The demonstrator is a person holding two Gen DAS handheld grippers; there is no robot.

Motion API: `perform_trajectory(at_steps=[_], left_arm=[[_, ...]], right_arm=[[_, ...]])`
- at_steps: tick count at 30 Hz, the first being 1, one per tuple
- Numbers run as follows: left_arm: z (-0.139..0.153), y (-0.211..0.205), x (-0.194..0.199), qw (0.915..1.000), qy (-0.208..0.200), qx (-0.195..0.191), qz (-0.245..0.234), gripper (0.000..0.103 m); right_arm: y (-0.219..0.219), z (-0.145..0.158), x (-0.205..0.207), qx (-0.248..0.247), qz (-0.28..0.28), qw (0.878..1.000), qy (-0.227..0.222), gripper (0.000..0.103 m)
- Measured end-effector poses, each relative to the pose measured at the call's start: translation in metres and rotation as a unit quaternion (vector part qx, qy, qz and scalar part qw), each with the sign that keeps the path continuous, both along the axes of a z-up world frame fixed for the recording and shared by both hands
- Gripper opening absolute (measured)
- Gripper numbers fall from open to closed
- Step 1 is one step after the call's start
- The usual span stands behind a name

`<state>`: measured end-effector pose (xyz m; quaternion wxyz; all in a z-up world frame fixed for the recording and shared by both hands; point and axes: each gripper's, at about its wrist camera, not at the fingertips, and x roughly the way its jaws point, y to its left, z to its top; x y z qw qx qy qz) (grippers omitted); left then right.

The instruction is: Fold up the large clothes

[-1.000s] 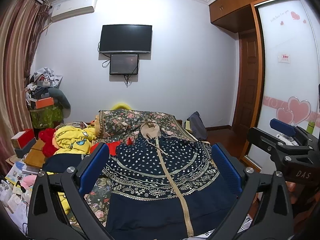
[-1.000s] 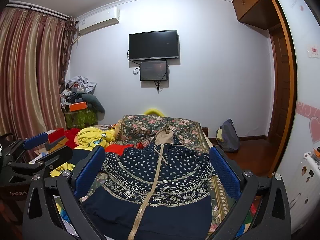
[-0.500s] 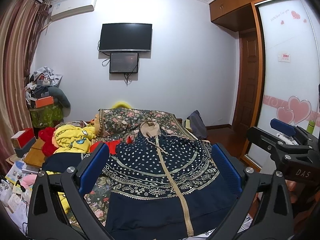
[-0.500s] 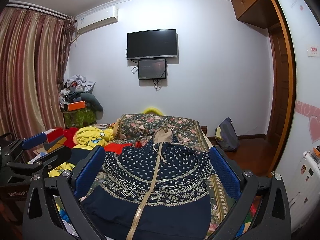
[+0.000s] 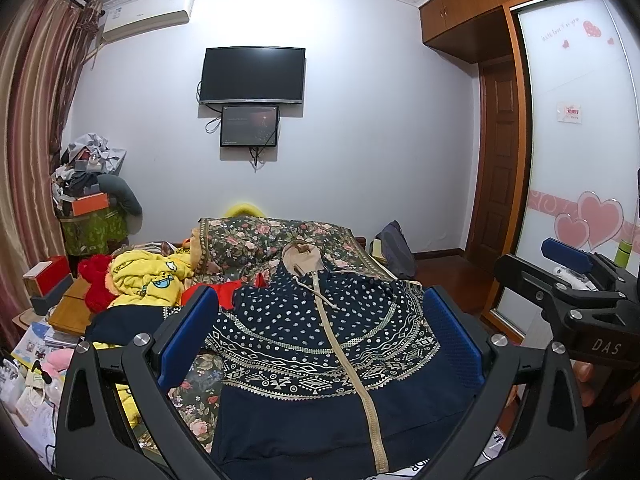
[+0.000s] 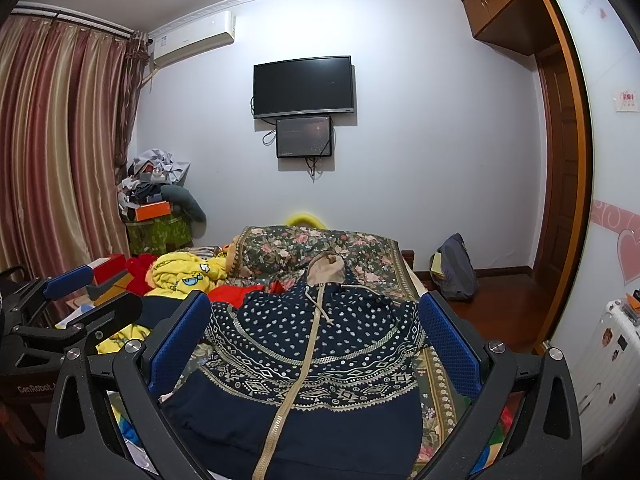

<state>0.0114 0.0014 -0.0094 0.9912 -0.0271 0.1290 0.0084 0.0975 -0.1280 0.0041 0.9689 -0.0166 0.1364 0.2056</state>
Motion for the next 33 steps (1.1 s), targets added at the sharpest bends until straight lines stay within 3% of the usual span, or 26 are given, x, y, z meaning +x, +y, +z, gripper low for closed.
perform_trajectory(at_steps=[24,33], left_arm=[[-0.001,0.005,0.003,1.0,-0.001,0.008,0.004,0.103],[-0.003,0.027,0.021,0.9999,0.003,0.002,0.015,0.103]], right_arm=[[-0.002,0.002,0.004,-0.003,-0.011,1.0,0.004,0.103],[0.002,0.003,0.016,-0.006,-0.02,1.0,0.01,0.103]])
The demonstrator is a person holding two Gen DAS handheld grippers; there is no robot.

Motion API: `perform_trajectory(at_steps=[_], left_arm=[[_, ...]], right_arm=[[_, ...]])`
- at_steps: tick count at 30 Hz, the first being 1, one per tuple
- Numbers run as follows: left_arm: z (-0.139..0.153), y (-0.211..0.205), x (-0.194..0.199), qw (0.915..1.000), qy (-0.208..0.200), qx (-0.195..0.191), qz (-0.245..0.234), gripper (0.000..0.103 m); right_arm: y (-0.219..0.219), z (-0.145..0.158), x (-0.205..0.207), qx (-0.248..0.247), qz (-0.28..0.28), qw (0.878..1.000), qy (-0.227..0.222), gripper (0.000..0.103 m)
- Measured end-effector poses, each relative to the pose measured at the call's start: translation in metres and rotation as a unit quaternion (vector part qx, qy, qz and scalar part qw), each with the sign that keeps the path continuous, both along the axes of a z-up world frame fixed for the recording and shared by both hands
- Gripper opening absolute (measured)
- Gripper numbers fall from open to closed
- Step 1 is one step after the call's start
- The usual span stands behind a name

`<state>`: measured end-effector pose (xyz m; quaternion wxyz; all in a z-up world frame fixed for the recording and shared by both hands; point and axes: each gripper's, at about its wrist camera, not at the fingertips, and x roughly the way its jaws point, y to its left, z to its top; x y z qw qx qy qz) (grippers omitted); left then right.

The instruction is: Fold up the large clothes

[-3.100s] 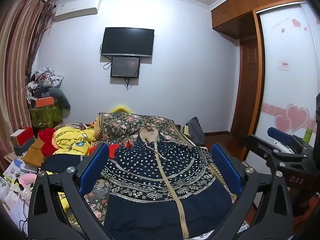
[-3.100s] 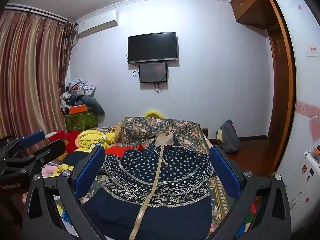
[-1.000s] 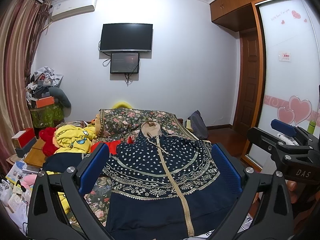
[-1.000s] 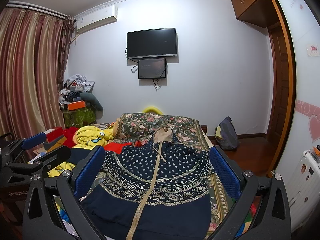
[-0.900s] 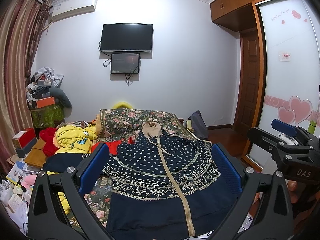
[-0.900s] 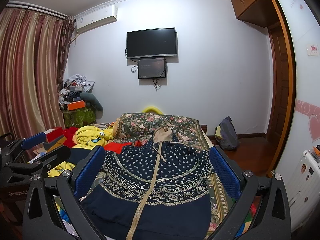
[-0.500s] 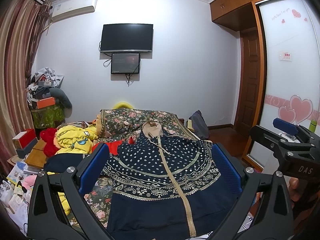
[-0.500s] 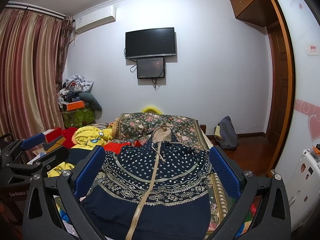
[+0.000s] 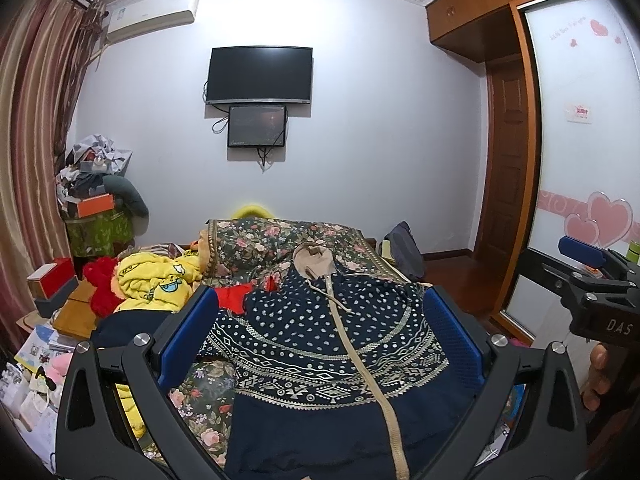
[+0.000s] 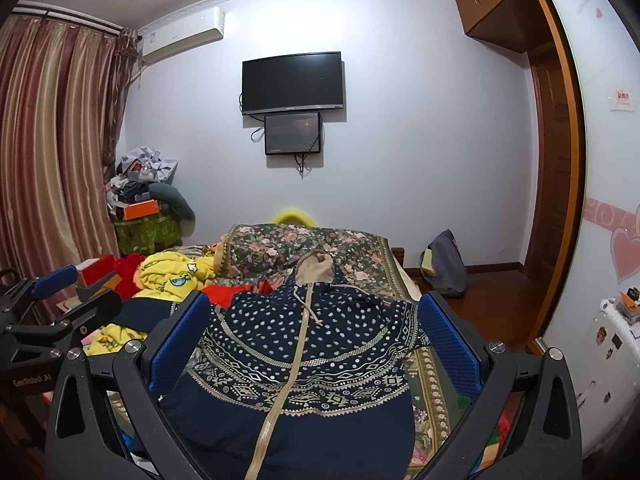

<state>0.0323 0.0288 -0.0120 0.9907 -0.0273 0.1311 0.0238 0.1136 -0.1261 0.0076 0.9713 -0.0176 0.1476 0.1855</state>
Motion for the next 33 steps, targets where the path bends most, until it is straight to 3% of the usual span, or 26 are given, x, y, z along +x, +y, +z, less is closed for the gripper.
perform_trajectory(at_steps=[12,18,23,28,33], left_arm=[[-0.016,0.085,0.06,0.9969,0.035,-0.008,0.071,0.103],[-0.052,0.16,0.101,0.9856,0.097,-0.039,0.133,0.103],[-0.099,0.233,0.124,0.9639,0.14,-0.076,0.214,0.103],[-0.143,0.299,0.14,0.9461,0.179,-0.152,0.223,0.103],[-0.184,0.361,0.153,0.9179,0.229,-0.224,0.234,0.103]], right_arm=[[0.03,-0.019,0.043,-0.034,0.005,0.999,0.032,0.103],[0.057,-0.041,0.084,-0.059,0.023,0.996,0.068,0.103],[0.086,-0.067,0.124,-0.101,0.025,0.99,0.094,0.103],[0.11,-0.094,0.168,-0.123,0.034,0.982,0.138,0.103],[0.13,-0.119,0.206,-0.153,0.033,0.972,0.172,0.103]])
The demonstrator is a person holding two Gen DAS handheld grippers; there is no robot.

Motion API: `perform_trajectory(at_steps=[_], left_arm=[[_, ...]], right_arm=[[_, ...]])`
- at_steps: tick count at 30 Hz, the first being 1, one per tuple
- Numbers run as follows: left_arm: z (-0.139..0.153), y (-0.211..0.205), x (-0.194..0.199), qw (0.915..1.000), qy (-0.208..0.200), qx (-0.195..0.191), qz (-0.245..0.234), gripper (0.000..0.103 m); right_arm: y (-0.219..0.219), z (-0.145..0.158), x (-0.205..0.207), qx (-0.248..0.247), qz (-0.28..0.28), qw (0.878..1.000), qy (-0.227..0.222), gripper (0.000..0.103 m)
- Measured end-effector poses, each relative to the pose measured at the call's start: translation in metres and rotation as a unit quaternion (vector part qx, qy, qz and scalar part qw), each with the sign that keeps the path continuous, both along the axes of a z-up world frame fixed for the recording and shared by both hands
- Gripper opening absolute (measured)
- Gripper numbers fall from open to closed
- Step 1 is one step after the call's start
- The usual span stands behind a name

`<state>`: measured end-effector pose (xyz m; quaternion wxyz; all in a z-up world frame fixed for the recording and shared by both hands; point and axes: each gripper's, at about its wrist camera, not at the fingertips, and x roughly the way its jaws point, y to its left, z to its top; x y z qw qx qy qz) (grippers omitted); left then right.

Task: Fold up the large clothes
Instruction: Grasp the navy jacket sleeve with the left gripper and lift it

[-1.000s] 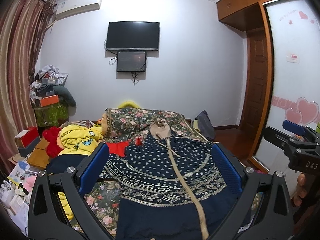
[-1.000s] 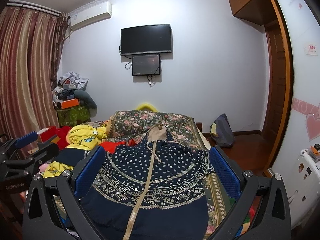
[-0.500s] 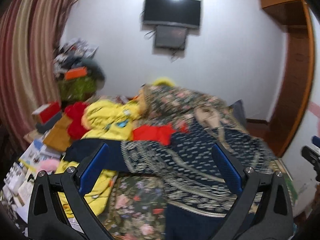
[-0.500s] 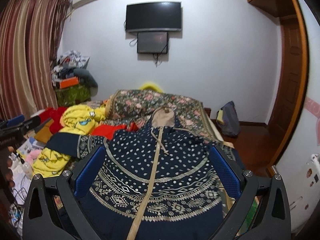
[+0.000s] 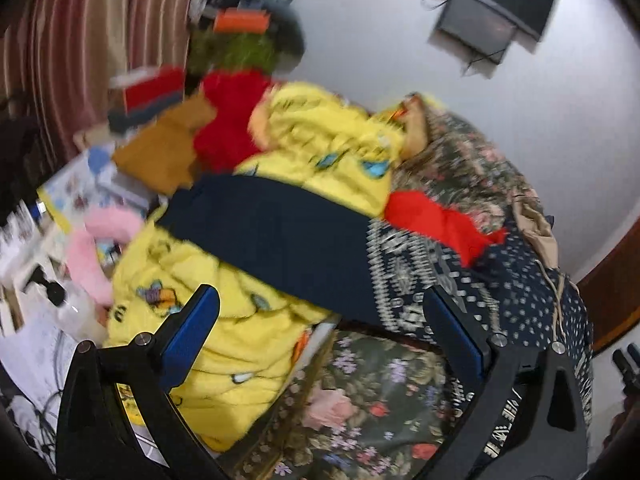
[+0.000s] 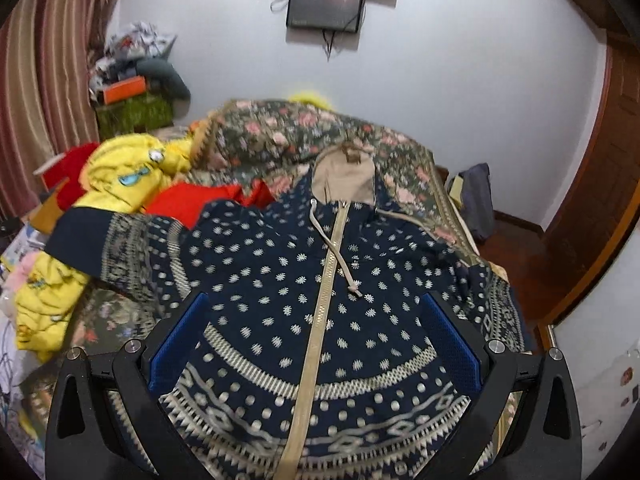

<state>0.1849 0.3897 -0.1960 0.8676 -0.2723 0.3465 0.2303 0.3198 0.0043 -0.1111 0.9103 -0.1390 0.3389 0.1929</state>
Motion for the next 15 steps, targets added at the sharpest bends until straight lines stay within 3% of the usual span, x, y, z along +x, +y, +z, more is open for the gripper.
perform_trajectory(at_steps=[3,7,12,15], left_arm=[[-0.026,0.036,0.007,0.9968,0.003,-0.078,0.014,0.103],[-0.06,0.077,0.016,0.9836,-0.006,-0.177,0.034,0.098],[-0.091,0.109,0.022,0.9648,-0.027,-0.256,0.054,0.089],[-0.105,0.12,0.028,0.9589,-0.033,-0.273,0.07,0.077]], right_arm=[[0.011,-0.014,0.02,-0.014,0.005,1.0,0.024,0.103],[0.021,-0.03,0.035,-0.022,0.008,0.999,0.045,0.103],[0.029,-0.046,0.044,-0.029,0.014,0.998,0.061,0.103],[0.031,-0.056,0.046,-0.041,0.019,0.997,0.068,0.103]])
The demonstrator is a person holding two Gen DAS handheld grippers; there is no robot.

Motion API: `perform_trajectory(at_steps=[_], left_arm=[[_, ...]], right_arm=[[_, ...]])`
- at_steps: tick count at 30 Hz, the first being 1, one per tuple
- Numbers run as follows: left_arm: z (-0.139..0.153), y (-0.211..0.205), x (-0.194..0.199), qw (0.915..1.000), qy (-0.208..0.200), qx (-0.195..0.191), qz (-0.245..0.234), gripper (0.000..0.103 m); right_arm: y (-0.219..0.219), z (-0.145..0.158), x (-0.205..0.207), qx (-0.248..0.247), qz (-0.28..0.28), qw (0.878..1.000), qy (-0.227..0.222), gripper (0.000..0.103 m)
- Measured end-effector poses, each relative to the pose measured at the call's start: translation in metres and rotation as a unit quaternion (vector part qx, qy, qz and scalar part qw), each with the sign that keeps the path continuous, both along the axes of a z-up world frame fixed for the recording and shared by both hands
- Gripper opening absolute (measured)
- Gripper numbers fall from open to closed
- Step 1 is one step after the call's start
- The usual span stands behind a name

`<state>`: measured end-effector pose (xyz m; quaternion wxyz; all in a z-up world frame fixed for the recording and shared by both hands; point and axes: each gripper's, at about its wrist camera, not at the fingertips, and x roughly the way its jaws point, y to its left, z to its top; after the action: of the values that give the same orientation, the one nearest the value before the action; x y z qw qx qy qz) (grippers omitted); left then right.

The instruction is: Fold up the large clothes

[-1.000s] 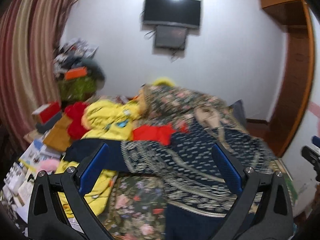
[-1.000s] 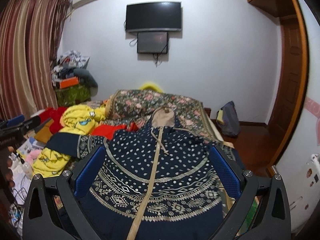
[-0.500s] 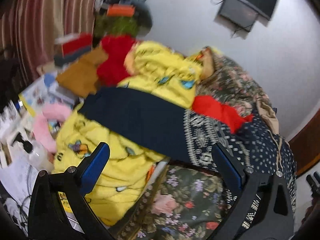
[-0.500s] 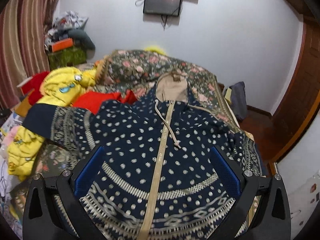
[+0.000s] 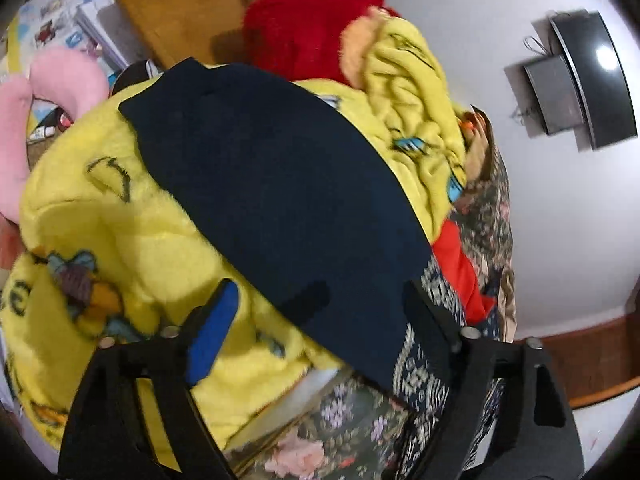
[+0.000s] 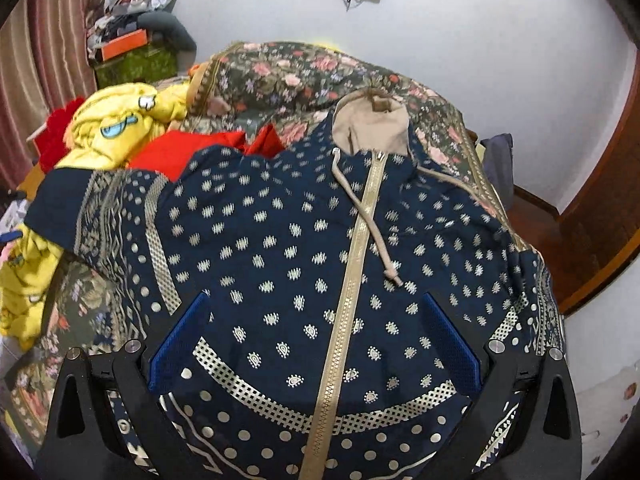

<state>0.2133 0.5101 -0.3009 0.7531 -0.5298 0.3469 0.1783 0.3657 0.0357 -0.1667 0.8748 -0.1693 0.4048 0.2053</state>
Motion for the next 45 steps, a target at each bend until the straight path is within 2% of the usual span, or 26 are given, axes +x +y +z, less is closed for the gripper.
perform_trajectory(at_steps=[3,5,6,9,11,15,19,23,28,32,34,38,42,45], left_arm=[[-0.012,0.007,0.009,1.0,0.006,-0.008,0.003,0.062],[-0.018,0.01,0.018,0.9989,0.043,0.02,-0.003,0.038],[-0.019,0.009,0.02,0.9979,0.056,0.032,-0.003,0.035],[-0.01,0.003,0.022,0.996,0.063,0.062,0.001,0.027],[0.002,-0.004,0.025,0.9928,0.076,0.093,0.0,0.01],[0.042,-0.02,0.034,0.9825,0.087,0.165,-0.004,0.006],[0.091,-0.04,0.042,0.9733,0.054,0.223,-0.007,0.005],[0.153,-0.072,0.056,0.9608,0.015,0.277,-0.012,0.004],[0.217,-0.132,0.083,0.9454,-0.042,0.318,-0.057,0.004],[0.25,-0.191,0.11,0.9374,-0.083,0.322,-0.102,0.004],[0.261,-0.223,0.125,0.9324,-0.098,0.325,-0.124,0.004],[0.267,-0.29,0.151,0.9157,-0.11,0.349,-0.165,0.004],[0.248,-0.365,0.177,0.8975,-0.114,0.351,-0.242,0.004],[0.223,-0.404,0.191,0.8907,-0.102,0.335,-0.29,0.004]], right_arm=[[0.001,-0.008,0.002,-0.015,0.002,1.0,0.001,0.103],[0.001,-0.011,0.003,-0.024,0.004,1.0,-0.002,0.103],[-0.001,-0.013,0.003,-0.029,0.002,1.0,-0.004,0.103],[-0.007,-0.015,0.004,-0.029,-0.003,1.0,0.002,0.103],[-0.012,-0.017,0.004,-0.027,-0.007,1.0,0.006,0.103],[-0.029,-0.019,0.003,-0.035,-0.022,0.999,0.011,0.103],[-0.049,-0.013,-0.002,-0.038,-0.029,0.999,0.005,0.103],[-0.067,-0.001,-0.004,-0.042,-0.034,0.998,-0.012,0.103],[-0.098,0.023,-0.003,-0.008,-0.043,0.998,-0.034,0.103],[-0.117,0.027,-0.001,0.025,-0.041,0.999,-0.019,0.103],[-0.129,0.025,-0.001,0.026,-0.043,0.999,-0.014,0.103],[-0.148,0.026,-0.008,0.017,-0.043,0.999,-0.029,0.103],[-0.166,0.026,-0.015,-0.002,-0.042,0.998,-0.04,0.103],[-0.18,0.024,-0.016,-0.006,-0.05,0.998,-0.037,0.103]])
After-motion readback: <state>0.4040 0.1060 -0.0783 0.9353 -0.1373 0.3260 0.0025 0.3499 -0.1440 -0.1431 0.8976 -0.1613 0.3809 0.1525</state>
